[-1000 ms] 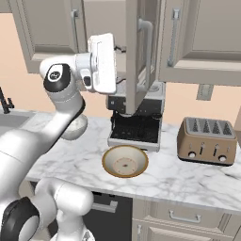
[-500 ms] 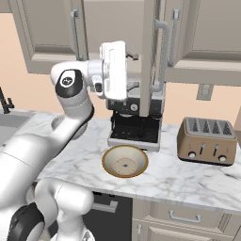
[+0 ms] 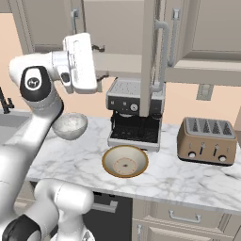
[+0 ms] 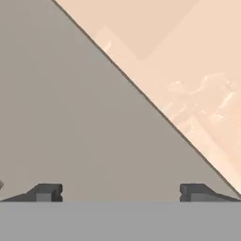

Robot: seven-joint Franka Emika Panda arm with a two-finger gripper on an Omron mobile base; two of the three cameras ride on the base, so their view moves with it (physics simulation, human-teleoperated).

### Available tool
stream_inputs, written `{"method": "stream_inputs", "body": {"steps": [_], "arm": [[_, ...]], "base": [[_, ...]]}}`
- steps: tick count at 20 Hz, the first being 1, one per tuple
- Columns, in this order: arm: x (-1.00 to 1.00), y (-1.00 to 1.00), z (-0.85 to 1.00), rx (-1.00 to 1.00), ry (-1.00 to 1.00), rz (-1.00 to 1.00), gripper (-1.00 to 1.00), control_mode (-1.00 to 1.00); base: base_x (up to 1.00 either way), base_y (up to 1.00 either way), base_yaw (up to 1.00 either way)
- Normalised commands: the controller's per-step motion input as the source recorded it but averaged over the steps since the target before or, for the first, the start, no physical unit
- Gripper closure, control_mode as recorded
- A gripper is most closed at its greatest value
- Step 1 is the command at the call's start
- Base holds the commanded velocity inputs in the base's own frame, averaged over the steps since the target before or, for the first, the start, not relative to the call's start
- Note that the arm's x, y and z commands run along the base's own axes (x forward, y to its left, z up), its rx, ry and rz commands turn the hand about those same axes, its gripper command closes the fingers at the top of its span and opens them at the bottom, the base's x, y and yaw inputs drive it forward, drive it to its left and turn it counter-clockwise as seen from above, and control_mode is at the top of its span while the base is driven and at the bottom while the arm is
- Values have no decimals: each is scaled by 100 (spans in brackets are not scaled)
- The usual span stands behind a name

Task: Open the cabinet. Pick the bowls from the counter and place them in the cabinet. Then close the cabinet.

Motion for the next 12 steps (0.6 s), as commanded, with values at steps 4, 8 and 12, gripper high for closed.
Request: {"method": "stream_inputs", "body": {"steps": [4,8,12], "arm": [[-23,60,79,-5,52,28,-100,-100],[-1,42,6,-3,51,23,-100,-100],[11,59,-23,-2,38,24,-100,-100]], "base": [[0,0,0],[0,0,0],[0,0,0]]}}
